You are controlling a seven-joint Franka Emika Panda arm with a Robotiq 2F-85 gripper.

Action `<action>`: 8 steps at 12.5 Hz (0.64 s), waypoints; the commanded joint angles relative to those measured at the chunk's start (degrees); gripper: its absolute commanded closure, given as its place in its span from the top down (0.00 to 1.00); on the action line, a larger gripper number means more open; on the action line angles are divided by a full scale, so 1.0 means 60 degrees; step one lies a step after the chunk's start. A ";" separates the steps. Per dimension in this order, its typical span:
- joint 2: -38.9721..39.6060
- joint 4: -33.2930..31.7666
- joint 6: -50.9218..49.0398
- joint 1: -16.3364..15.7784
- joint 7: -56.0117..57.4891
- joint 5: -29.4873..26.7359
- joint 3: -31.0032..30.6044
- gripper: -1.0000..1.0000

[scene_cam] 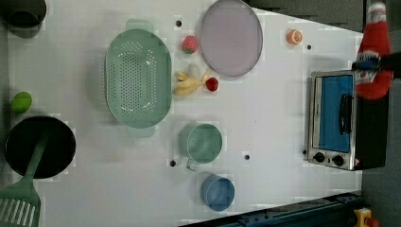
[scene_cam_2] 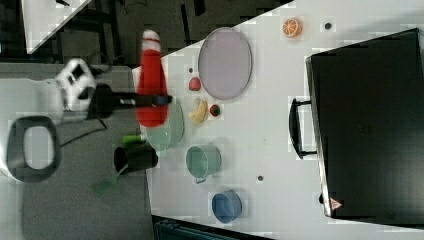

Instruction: Pick ketchup from plate and place it on table.

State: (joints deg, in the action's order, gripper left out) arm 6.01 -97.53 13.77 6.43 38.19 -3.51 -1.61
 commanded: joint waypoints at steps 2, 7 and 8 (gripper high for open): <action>-0.0014 -0.1950 0.0282 0.0166 -0.0465 -0.0074 0.0226 0.60; -0.0002 -0.4061 0.2491 0.0161 -0.0464 -0.0082 0.0227 0.60; 0.0133 -0.4401 0.2952 0.0161 -0.0467 -0.0088 0.0226 0.60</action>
State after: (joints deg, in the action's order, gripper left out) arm 7.83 -124.89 30.24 7.40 37.71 -4.02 0.24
